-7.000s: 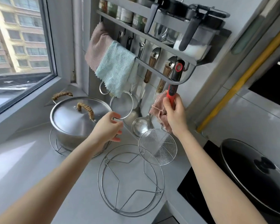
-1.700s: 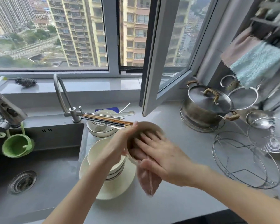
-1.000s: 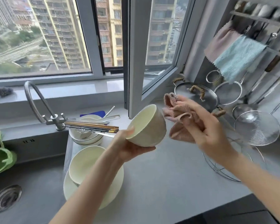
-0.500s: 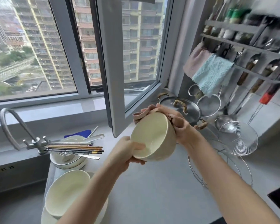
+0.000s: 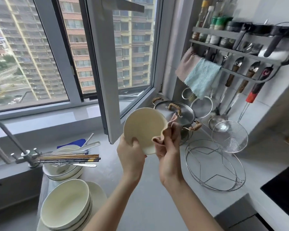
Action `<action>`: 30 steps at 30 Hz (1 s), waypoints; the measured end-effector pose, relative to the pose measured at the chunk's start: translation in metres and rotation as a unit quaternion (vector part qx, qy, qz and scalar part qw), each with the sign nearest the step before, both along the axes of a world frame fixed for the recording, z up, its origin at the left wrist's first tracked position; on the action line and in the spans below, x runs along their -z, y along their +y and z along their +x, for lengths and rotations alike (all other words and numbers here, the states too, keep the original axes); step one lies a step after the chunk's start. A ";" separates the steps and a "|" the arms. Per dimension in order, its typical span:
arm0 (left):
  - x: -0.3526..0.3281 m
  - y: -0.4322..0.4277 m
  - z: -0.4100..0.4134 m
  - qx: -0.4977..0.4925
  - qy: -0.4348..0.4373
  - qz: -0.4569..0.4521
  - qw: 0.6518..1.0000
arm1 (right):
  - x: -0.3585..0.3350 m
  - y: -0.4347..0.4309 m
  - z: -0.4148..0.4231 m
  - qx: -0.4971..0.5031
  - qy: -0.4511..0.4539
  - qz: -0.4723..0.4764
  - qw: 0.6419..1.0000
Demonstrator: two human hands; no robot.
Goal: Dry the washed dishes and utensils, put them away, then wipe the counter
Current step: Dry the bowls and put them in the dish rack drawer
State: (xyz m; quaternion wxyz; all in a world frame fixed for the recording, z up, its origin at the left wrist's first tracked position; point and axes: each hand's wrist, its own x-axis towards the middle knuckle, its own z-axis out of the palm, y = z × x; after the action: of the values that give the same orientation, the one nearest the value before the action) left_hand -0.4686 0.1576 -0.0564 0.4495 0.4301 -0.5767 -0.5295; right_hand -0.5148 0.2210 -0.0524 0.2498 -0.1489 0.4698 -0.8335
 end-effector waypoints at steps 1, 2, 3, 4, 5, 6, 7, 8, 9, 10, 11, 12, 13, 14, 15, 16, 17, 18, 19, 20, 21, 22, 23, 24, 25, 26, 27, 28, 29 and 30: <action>-0.001 0.005 0.002 0.011 -0.001 -0.006 1.000 | 0.004 0.004 0.000 0.027 0.035 0.032 0.998; -0.001 0.009 0.005 0.026 -0.007 -0.016 1.000 | 0.006 0.007 -0.001 0.054 0.069 0.071 0.994; -0.001 0.014 0.009 0.044 -0.016 -0.032 0.998 | 0.006 0.011 -0.004 0.100 0.103 0.126 0.982; 0.000 0.018 0.012 0.065 -0.035 -0.055 0.996 | 0.007 0.016 -0.009 0.144 0.140 0.178 0.963; 0.002 0.021 0.016 0.088 -0.065 -0.087 0.990 | 0.004 0.023 -0.014 0.177 0.181 0.228 0.940; 0.004 0.023 0.020 0.114 -0.103 -0.118 0.981 | 0.003 0.031 -0.022 0.195 0.229 0.265 0.916; 0.004 0.027 0.023 0.143 -0.142 -0.139 0.970 | -0.002 0.041 -0.029 0.193 0.283 0.304 0.889; 0.001 0.030 0.026 0.175 -0.178 -0.150 0.957 | -0.007 0.049 -0.035 0.176 0.334 0.341 0.861; -0.004 0.033 0.029 0.209 -0.212 -0.157 0.942 | -0.014 0.057 -0.039 0.149 0.375 0.377 0.834; -0.012 0.037 0.031 0.244 -0.247 -0.169 0.923 | -0.017 0.065 -0.043 0.121 0.404 0.409 0.809; -0.024 0.041 0.031 0.279 -0.285 -0.184 0.898 | -0.019 0.071 -0.047 0.096 0.424 0.436 0.788; -0.036 0.043 0.029 0.312 -0.329 -0.202 0.868 | -0.019 0.076 -0.050 0.077 0.433 0.452 0.776; -0.046 0.045 0.025 0.338 -0.374 -0.223 0.834 | -0.019 0.080 -0.053 0.065 0.431 0.460 0.774; -0.055 0.046 0.020 0.360 -0.411 -0.234 0.804 | -0.018 0.086 -0.055 0.061 0.416 0.461 0.781; -0.062 0.045 0.016 0.376 -0.432 -0.234 0.786 | -0.017 0.091 -0.056 0.067 0.398 0.460 0.791; -0.063 0.044 0.013 0.387 -0.424 -0.218 0.789 | -0.015 0.097 -0.058 0.084 0.372 0.458 0.803; -0.059 0.046 0.012 0.401 -0.378 -0.172 0.817 | -0.013 0.104 -0.058 0.106 0.344 0.454 0.815; -0.051 0.054 0.013 0.412 -0.305 -0.112 0.851 | -0.010 0.110 -0.057 0.131 0.307 0.449 0.829; -0.040 0.069 0.015 0.412 -0.223 -0.058 0.881 | -0.006 0.117 -0.055 0.153 0.260 0.440 0.846; -0.028 0.091 0.016 0.392 -0.135 -0.026 0.910 | -0.001 0.123 -0.053 0.168 0.197 0.424 0.868; -0.015 0.113 0.016 0.351 -0.060 -0.018 0.934 | 0.004 0.130 -0.048 0.169 0.130 0.398 0.892; -0.004 0.133 0.014 0.310 -0.004 -0.026 0.950 | 0.010 0.137 -0.043 0.159 0.069 0.372 0.912; 0.004 0.153 0.012 0.279 0.020 -0.036 0.959 | 0.016 0.149 -0.039 0.153 0.031 0.359 0.920; 0.008 0.164 0.012 0.266 0.026 -0.046 0.963 | 0.020 0.159 -0.037 0.153 0.020 0.364 0.918; 0.011 0.172 0.014 0.280 0.013 -0.043 0.959 | 0.021 0.172 -0.036 0.160 0.037 0.389 0.906; 0.010 0.181 0.017 0.316 -0.005 -0.022 0.949 | 0.020 0.192 -0.037 0.172 0.086 0.426 0.884; 0.007 0.188 0.018 0.367 -0.025 0.019 0.930 | 0.017 0.212 -0.040 0.179 0.161 0.468 0.850; 0.001 0.198 0.019 0.426 -0.055 0.061 0.901 | 0.012 0.234 -0.042 0.170 0.243 0.496 0.816; -0.005 0.205 0.017 0.488 -0.107 0.089 0.862 | 0.008 0.253 -0.045 0.146 0.320 0.516 0.781; -0.010 0.211 0.012 0.547 -0.166 0.100 0.814 | 0.004 0.269 -0.047 0.111 0.375 0.531 0.752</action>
State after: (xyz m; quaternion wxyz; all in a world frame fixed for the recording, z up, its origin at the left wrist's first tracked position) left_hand -0.4565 0.3683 -0.0463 -0.0624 0.1676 -0.7262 -0.6638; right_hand -0.5614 0.4899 -0.0565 -0.0014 -0.2395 0.9060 -0.3491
